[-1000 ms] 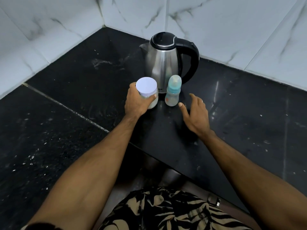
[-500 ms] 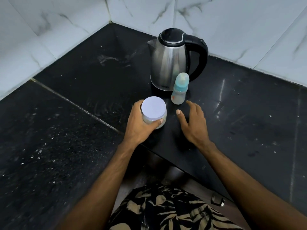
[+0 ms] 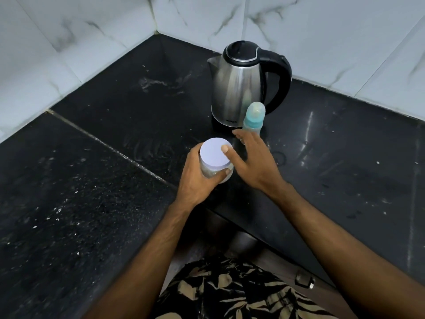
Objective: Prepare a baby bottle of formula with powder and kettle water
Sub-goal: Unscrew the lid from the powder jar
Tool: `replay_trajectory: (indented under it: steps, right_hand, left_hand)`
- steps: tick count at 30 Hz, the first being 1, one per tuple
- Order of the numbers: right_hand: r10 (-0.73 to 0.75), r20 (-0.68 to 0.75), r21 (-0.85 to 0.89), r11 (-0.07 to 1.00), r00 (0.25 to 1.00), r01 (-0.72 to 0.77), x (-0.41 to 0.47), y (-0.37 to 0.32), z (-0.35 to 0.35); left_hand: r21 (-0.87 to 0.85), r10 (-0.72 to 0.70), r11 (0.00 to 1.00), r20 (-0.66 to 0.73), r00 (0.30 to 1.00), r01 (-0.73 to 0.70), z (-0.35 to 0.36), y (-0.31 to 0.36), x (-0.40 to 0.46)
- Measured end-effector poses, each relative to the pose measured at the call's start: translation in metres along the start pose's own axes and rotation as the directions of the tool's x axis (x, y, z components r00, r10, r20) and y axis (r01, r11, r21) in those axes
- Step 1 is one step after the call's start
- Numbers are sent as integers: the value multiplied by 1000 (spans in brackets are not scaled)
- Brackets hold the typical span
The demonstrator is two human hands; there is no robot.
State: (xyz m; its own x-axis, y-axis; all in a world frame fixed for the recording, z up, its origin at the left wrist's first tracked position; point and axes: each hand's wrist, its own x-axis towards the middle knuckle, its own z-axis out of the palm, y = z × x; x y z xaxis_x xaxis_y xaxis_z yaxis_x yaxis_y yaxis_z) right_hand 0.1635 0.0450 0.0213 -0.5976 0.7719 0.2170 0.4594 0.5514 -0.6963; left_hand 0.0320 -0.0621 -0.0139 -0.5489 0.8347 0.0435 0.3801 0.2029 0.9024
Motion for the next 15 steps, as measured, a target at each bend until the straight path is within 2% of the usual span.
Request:
replay_trajectory:
  steps: [4,9,12,15]
  right_hand:
    - [-116,177,-177,973,977,147,16,-18,-4]
    - [-136,345,-449,845,929,291,29,-30,-2]
    - [-119,380,-497,810,917,311,35,-34,2]
    - [-140,421,-469,812,896,348,40,-35,3]
  left_hand:
    - [-85,-56,995,16,998,57,5,6,1]
    - [-114,-100,988,0,995,100,11,4,5]
    - [-69,-85,994,53,995,89,6,-5,9]
    - [-29,-72,997,83,994,75,1,-7,13]
